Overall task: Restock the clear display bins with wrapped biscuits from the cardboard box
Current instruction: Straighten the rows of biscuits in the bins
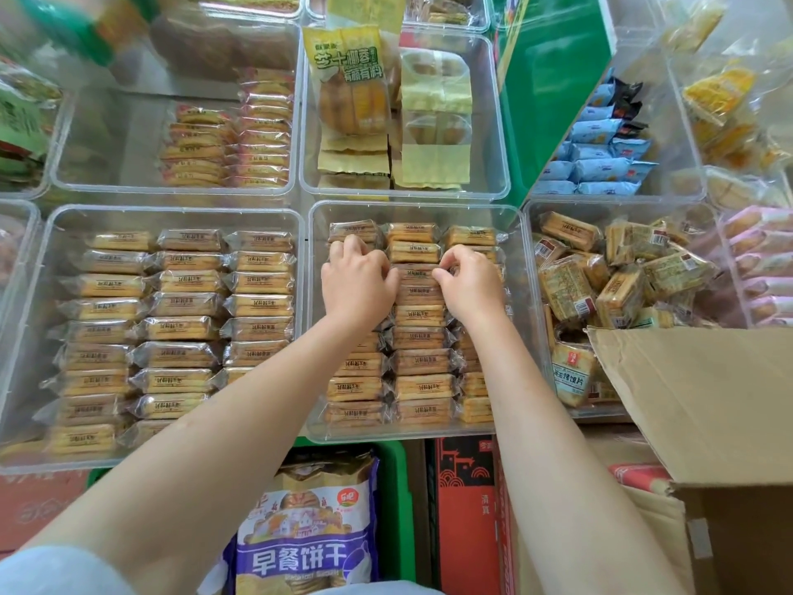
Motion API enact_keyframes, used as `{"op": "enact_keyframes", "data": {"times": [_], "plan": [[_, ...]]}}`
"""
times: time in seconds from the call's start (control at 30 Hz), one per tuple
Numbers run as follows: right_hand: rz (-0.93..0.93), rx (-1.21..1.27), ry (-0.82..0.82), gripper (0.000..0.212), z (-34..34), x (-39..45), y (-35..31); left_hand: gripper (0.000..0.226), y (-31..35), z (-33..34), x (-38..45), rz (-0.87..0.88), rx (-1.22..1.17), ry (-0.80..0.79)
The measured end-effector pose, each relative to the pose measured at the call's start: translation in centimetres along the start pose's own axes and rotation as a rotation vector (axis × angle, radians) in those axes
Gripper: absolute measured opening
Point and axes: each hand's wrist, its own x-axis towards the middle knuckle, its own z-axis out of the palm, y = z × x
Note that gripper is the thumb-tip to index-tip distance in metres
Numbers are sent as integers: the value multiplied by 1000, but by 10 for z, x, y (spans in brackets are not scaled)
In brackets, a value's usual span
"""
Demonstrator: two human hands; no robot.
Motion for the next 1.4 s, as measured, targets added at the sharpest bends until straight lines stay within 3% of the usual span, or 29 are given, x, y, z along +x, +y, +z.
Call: {"op": "enact_keyframes", "data": {"times": [0.17,0.33,0.5,0.6,0.8,1.03,1.4], "plan": [[-51,-106,23,4,-6,2,-7,27,1,-3,-4,38,-87,108],[-96,-78,23,22,-21,18,-19,32,-1,-3,-2,68,-113,103],[-75,-104,-2,18,-16,18,-20,26,-6,1,-3,67,-147,126],[-70,-109,6,26,-7,7,-14,26,-9,2,-2,73,-137,116],[13,-140,85,25,6,-2,-5,22,-6,4,-1,71,-116,119],[23,-98,48,25,6,0,-5,15,-12,15,-7,128,-118,217],[38,-30,32,12,3,8,-5,22,-9,8,-1,93,-102,143]]}}
